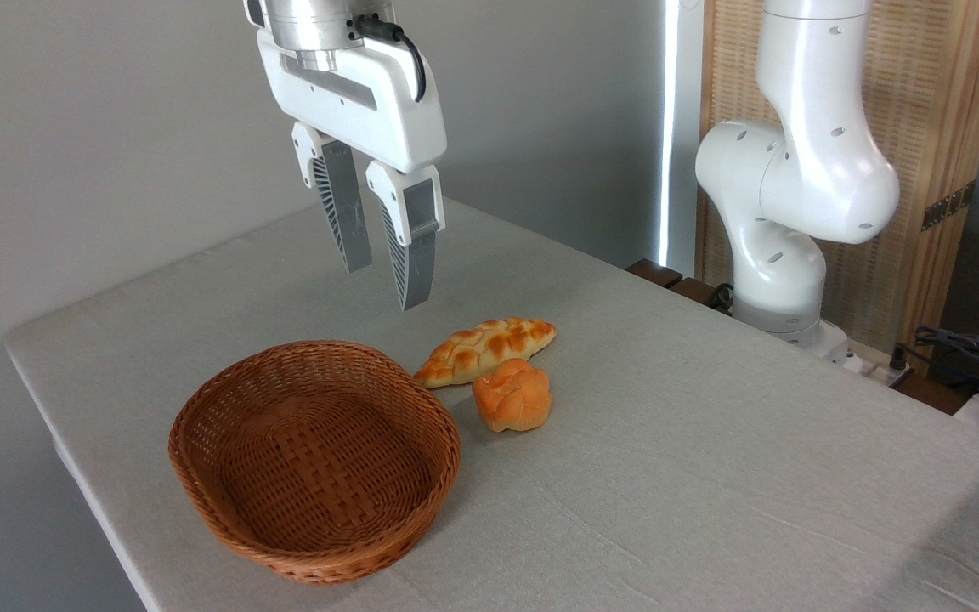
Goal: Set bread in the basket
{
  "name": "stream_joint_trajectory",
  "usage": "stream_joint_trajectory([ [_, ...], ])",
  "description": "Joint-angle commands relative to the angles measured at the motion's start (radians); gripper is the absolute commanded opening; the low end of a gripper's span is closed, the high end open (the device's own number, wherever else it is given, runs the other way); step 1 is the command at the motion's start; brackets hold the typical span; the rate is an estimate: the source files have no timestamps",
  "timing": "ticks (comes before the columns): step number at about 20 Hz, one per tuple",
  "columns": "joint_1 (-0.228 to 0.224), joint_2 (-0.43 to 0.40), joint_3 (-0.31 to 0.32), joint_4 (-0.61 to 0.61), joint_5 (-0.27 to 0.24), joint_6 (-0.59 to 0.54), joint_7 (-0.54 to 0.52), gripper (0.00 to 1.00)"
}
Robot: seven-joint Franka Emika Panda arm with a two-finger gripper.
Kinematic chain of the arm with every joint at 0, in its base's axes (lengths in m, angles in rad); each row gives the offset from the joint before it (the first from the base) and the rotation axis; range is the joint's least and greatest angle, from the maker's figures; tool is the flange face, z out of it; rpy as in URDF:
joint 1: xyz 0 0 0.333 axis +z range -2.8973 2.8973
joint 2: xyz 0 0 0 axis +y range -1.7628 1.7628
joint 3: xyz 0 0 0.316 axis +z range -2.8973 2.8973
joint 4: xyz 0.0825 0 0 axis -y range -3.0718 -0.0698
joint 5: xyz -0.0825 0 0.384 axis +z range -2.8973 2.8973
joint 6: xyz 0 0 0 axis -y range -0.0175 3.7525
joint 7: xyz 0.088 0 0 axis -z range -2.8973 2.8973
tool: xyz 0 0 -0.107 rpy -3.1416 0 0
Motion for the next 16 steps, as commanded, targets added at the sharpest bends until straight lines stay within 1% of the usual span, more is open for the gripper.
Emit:
stream_joint_trajectory([
  [1, -0.001, 0.009, 0.009, 0.025, -0.015, -0.042, 0.005, 1.0],
  [12, -0.003, 0.001, 0.011, 0.012, -0.015, -0.043, 0.005, 1.0],
  [14, -0.006, -0.04, 0.009, -0.052, -0.013, -0.017, 0.021, 1.0],
  [16, -0.009, -0.124, 0.011, -0.181, -0.01, 0.036, 0.024, 1.0],
])
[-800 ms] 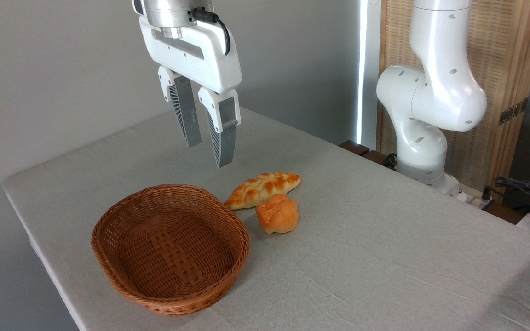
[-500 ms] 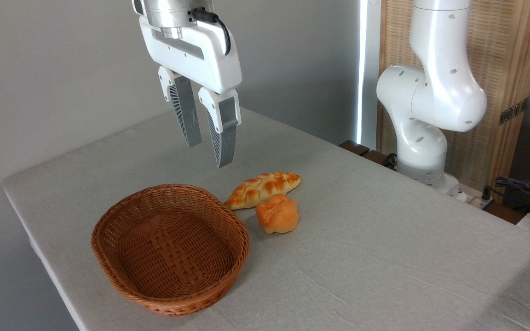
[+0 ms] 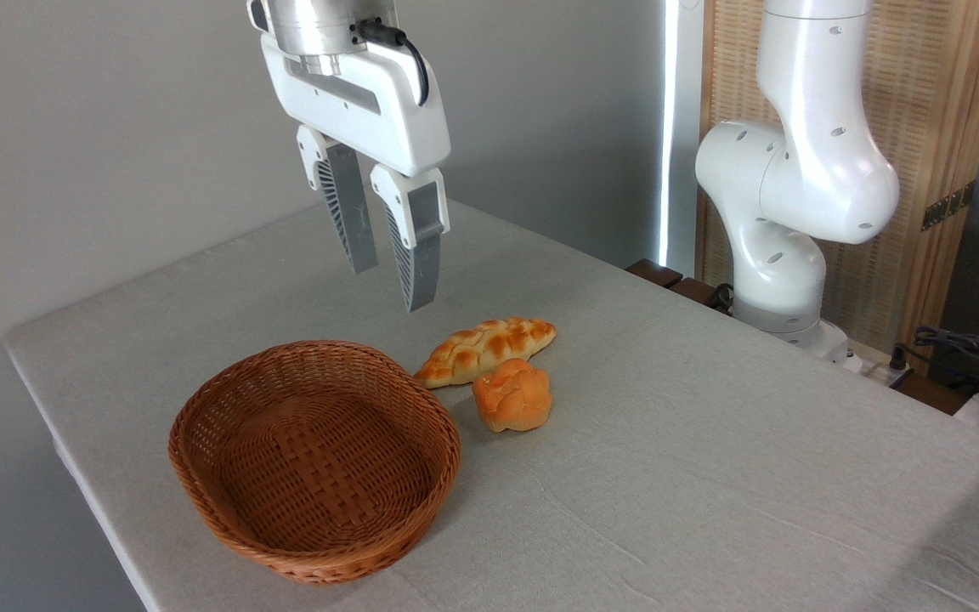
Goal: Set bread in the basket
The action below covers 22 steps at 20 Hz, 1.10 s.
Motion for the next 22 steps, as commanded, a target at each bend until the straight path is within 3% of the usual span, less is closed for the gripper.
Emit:
stream_joint_trajectory([
  [1, -0.009, -0.159, 0.011, -0.225, -0.006, 0.072, 0.018, 1.0],
  [6, -0.056, -0.259, 0.011, -0.464, 0.004, 0.135, 0.041, 1.0],
  [11, -0.099, -0.273, 0.044, -0.667, 0.051, 0.337, 0.044, 1.0],
  [14, -0.101, -0.27, 0.046, -0.714, 0.053, 0.376, 0.049, 1.0],
  [17, -0.099, -0.262, 0.046, -0.727, 0.097, 0.379, 0.047, 1.0],
  [20, -0.101, -0.259, 0.046, -0.757, 0.097, 0.408, 0.047, 0.99],
  [22, -0.102, -0.25, 0.046, -0.765, 0.097, 0.411, 0.047, 0.83],
])
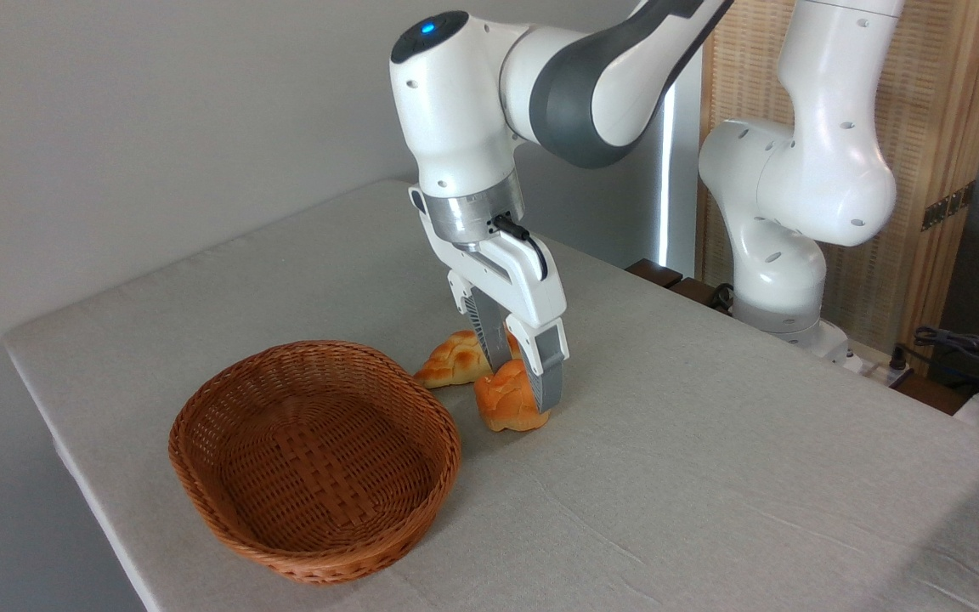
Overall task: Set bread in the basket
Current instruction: 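Lower the open gripper onto the small round orange bun, then close the gripper on the round bun and lift it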
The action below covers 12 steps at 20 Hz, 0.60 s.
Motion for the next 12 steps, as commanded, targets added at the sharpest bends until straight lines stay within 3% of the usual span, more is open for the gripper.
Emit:
stream_joint_trajectory([
  [1, -0.018, 0.003, 0.02, -0.032, 0.015, 0.033, 0.013, 0.72],
  [4, -0.024, 0.018, 0.02, -0.032, 0.015, 0.033, 0.021, 0.34],
  [5, -0.026, 0.02, 0.02, -0.032, 0.017, 0.034, 0.025, 0.28],
  [7, -0.026, 0.02, 0.02, -0.03, 0.026, 0.036, 0.034, 0.23],
  [12, -0.026, 0.021, 0.02, -0.03, 0.038, 0.034, 0.034, 0.21],
])
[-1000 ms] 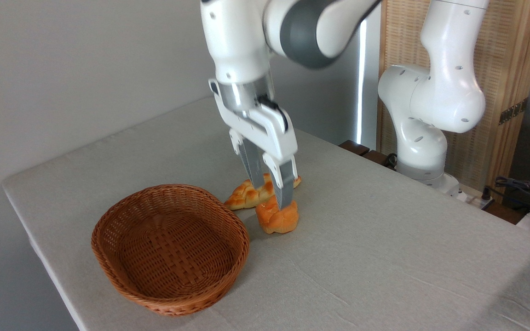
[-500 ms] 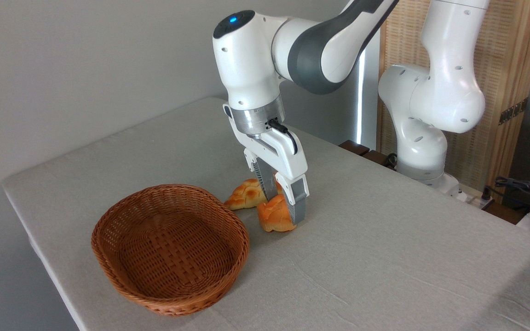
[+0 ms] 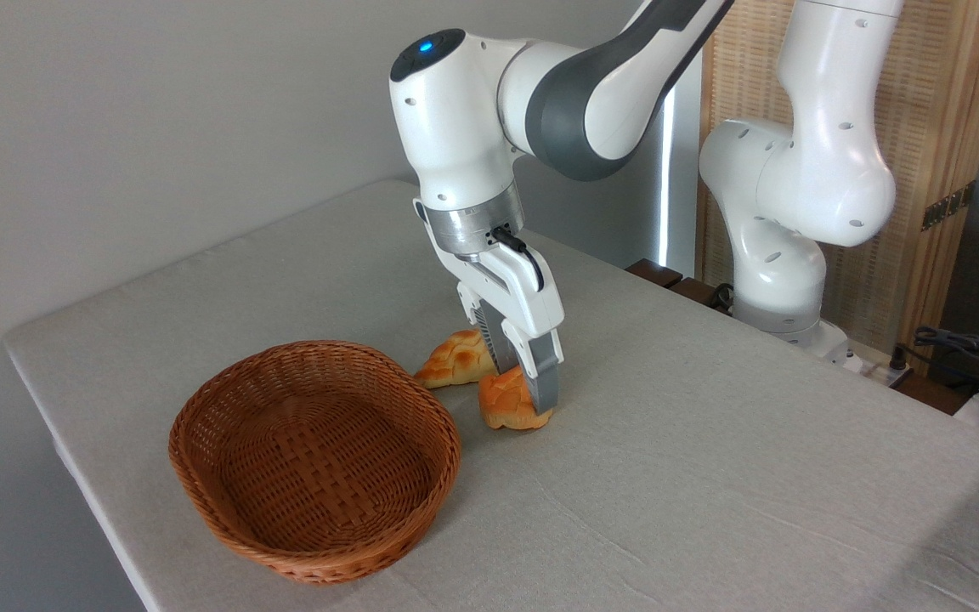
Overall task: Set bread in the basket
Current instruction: 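Close the gripper on the round bun and lift it, then carry the held bun over the wicker basket and lower it inside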
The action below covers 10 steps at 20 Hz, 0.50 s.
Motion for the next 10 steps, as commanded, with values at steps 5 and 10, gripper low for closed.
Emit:
stream_joint_trajectory([
  [5, -0.011, 0.007, 0.02, 0.006, 0.024, 0.008, 0.024, 0.2],
  [10, -0.01, 0.039, 0.028, 0.305, 0.023, -0.274, 0.171, 0.21],
])
